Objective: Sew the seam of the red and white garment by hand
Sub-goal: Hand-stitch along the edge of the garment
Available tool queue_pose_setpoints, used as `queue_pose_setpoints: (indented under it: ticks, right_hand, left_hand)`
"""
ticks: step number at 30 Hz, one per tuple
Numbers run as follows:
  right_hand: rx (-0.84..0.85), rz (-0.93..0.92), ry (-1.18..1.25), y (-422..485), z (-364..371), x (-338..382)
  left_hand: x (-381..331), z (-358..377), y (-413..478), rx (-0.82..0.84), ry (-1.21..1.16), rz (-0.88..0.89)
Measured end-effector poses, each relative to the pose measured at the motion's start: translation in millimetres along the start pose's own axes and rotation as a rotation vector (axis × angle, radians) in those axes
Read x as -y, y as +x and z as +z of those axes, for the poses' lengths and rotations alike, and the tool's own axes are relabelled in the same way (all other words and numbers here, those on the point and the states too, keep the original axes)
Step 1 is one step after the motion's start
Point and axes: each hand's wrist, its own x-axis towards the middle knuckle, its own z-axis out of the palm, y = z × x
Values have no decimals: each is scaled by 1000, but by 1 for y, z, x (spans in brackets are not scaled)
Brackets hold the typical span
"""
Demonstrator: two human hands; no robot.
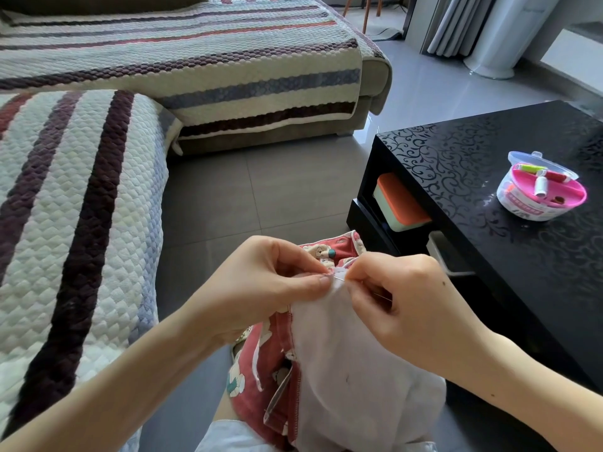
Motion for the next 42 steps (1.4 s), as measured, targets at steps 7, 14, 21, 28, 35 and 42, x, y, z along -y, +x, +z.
queue_pose_setpoints:
  ticks: [7,14,21,28,35,42]
  right_hand:
    - [13,20,50,1,0,0]
    - [21,78,271,1,-6,-6]
    - [87,238,644,1,-11,-10]
    - [183,369,967,1,-15,-13]
    - [212,401,1012,0,-10,-15]
    - [239,385,1071,3,-4,-14]
  left_hand:
    - [-2,0,-2,37,-7,5]
    - [0,-2,1,-16,9,-28]
    - [-1,-1,2,83,-141,-77]
    - [-3,0,0,183,-344,-156]
    - [-6,1,-1,194,-379,-161]
    - [-7,4,0,214,-346,-135]
